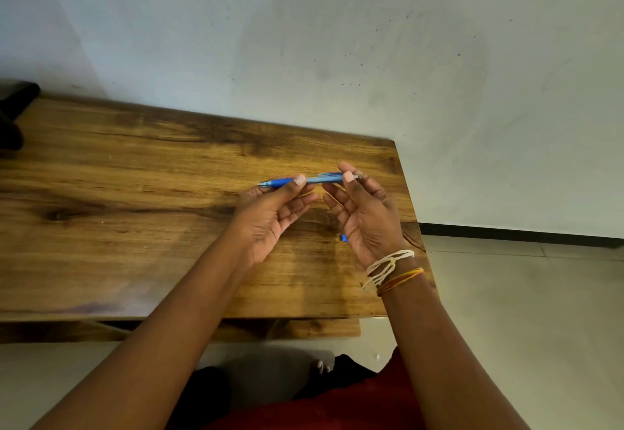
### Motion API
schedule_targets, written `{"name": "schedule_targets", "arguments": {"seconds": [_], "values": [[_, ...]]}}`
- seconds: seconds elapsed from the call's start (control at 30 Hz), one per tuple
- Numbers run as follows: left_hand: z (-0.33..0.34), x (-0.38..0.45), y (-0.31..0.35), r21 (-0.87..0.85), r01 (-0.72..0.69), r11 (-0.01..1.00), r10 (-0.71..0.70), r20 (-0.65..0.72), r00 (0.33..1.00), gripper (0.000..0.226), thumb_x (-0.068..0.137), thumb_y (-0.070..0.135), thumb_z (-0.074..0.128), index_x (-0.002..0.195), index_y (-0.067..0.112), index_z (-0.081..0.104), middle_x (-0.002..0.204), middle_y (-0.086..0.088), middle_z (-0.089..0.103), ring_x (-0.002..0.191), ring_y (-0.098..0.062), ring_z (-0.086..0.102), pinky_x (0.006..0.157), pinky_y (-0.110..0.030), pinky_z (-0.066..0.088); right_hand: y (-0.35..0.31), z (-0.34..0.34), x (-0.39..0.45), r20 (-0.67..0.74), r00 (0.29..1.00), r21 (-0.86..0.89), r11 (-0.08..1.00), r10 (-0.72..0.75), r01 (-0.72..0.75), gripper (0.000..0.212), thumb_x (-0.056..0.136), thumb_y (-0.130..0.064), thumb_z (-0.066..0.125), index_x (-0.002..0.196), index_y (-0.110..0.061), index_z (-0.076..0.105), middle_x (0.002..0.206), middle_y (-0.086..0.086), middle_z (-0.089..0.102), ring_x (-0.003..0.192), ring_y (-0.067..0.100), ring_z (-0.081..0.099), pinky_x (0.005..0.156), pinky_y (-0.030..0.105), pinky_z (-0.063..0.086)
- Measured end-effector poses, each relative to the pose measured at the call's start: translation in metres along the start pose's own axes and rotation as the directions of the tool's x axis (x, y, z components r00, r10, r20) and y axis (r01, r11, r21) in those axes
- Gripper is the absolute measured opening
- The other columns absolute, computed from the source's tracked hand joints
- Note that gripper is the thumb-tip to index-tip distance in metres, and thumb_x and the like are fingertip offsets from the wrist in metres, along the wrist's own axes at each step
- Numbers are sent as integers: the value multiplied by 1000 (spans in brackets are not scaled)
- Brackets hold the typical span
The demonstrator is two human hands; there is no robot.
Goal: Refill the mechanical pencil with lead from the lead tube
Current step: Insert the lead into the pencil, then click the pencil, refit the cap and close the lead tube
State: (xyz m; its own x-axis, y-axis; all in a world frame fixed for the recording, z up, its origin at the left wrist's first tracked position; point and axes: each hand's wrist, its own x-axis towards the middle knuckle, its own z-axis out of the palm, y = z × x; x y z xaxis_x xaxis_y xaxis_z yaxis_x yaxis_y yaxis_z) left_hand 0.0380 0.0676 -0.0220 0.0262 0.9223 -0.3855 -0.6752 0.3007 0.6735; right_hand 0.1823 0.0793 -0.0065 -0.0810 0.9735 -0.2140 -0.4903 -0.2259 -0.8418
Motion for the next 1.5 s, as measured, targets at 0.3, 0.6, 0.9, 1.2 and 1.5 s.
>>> {"name": "schedule_targets", "arguments": {"seconds": [0.3, 0.6, 0.9, 1.2, 1.5], "values": [[3, -4, -8, 86, -4, 996, 1, 42, 999, 17, 81, 6, 68, 97, 4, 69, 85, -11, 76, 79, -20, 74, 83, -31, 57, -1, -6, 0, 70, 995, 105, 992, 66, -73, 20, 99, -19, 45, 102, -10, 62, 103, 11, 69, 97, 24, 66, 86, 33, 55], [-5, -1, -4, 216, -45, 975, 49, -11, 999, 8, 81, 8, 69, 89, 8, 71, 80, -8, 77, 77, -19, 75, 77, -28, 59, -9, -20, 8, -20, 999, 370, 929, 33, -23, 21, 100, -25, 43, 88, -15, 56, 90, 9, 64, 95, 27, 68, 101, 43, 46], [-3, -4, -6, 304, -7, 953, 8, -2, 1000, 9, 81, 9, 69, 89, 6, 71, 83, -11, 77, 78, -20, 75, 75, -27, 58, -11, -24, 13, -130, 990, 536, 844, 61, 18, 30, 98, -35, 45, 76, -16, 53, 64, 4, 52, 63, 17, 55, 78, 36, 50], [-2, -9, -10, 380, 39, 924, -56, 35, 998, 35, 96, 32, 51, 97, 3, 70, 93, -16, 76, 87, -29, 74, 82, -33, 56, -18, -35, 9, 32, 998, 575, 815, 59, -67, 63, 87, -70, 30, 58, -15, 39, 49, 2, 32, 48, 16, 32, 56, 28, 28], [1, -16, -11, 453, 154, 878, -198, 51, 979, 58, 100, 46, 32, 102, 1, 69, 98, -18, 75, 92, -29, 73, 86, -34, 53, -28, -36, 4, -17, 999, 616, 788, 44, -24, 51, 90, -47, 33, 51, -15, 36, 45, 1, 28, 44, 15, 27, 52, 27, 24]]}}
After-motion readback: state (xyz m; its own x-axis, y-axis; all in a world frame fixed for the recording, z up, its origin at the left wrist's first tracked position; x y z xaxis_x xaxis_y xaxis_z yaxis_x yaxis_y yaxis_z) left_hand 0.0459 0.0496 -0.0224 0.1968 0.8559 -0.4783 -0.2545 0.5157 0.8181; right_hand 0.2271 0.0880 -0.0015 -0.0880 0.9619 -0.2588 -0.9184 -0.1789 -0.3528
